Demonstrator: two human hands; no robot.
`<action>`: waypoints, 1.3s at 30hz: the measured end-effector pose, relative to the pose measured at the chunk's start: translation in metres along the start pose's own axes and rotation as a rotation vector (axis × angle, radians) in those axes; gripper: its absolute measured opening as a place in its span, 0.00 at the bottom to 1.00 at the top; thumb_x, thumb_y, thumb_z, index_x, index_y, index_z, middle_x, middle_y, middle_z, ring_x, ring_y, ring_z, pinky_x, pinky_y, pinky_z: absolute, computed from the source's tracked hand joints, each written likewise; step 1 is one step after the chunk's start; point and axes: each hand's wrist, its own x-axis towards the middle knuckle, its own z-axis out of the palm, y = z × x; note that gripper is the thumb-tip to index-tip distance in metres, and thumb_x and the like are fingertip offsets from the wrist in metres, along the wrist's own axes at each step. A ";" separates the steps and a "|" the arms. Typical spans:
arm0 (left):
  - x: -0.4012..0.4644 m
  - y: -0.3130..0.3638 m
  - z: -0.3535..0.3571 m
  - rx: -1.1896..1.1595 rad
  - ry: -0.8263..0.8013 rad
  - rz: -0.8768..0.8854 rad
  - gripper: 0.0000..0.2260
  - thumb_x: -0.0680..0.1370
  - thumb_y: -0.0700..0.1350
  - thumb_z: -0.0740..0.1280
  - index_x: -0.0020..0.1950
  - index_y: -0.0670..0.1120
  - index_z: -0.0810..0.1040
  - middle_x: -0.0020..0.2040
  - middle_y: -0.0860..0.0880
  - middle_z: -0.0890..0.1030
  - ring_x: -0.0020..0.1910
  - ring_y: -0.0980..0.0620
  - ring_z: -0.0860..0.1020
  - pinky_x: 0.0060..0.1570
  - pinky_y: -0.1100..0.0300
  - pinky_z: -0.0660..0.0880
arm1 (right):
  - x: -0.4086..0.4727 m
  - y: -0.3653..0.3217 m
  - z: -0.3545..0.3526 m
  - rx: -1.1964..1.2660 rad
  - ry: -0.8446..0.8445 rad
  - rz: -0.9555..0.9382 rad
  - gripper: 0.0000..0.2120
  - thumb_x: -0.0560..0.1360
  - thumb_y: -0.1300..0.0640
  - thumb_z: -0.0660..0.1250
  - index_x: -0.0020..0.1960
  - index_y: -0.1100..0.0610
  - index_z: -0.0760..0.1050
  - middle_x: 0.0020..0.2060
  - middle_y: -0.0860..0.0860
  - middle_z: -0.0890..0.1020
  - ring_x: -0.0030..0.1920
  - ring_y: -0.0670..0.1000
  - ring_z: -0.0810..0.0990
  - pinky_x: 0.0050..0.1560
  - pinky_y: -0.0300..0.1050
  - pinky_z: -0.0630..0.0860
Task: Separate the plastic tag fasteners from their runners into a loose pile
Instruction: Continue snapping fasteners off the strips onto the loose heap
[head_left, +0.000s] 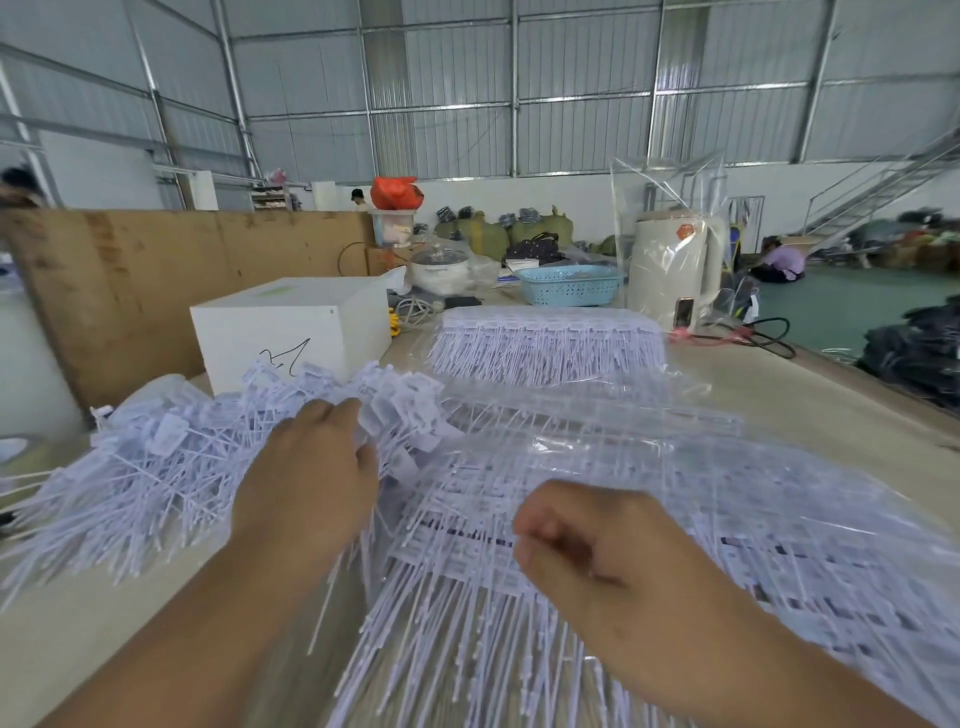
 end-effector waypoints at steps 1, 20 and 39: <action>0.000 0.000 0.002 0.043 -0.011 0.028 0.18 0.80 0.46 0.60 0.70 0.47 0.72 0.62 0.44 0.75 0.60 0.40 0.73 0.55 0.47 0.74 | 0.000 0.001 0.001 -0.108 -0.047 -0.008 0.06 0.79 0.49 0.63 0.44 0.46 0.73 0.32 0.42 0.76 0.28 0.41 0.71 0.31 0.33 0.68; -0.030 0.035 -0.007 -0.376 -0.010 0.441 0.14 0.76 0.46 0.61 0.58 0.51 0.80 0.55 0.56 0.80 0.54 0.59 0.74 0.56 0.58 0.74 | 0.004 0.019 0.019 -0.666 -0.277 0.151 0.33 0.79 0.36 0.54 0.78 0.50 0.51 0.78 0.47 0.44 0.77 0.47 0.39 0.76 0.55 0.37; -0.037 0.038 0.008 -0.387 -0.223 0.499 0.18 0.75 0.54 0.61 0.65 0.59 0.73 0.55 0.63 0.76 0.55 0.66 0.72 0.55 0.63 0.72 | 0.013 0.018 0.007 -0.595 0.084 -0.087 0.13 0.77 0.54 0.61 0.61 0.48 0.67 0.54 0.44 0.67 0.55 0.49 0.60 0.62 0.46 0.62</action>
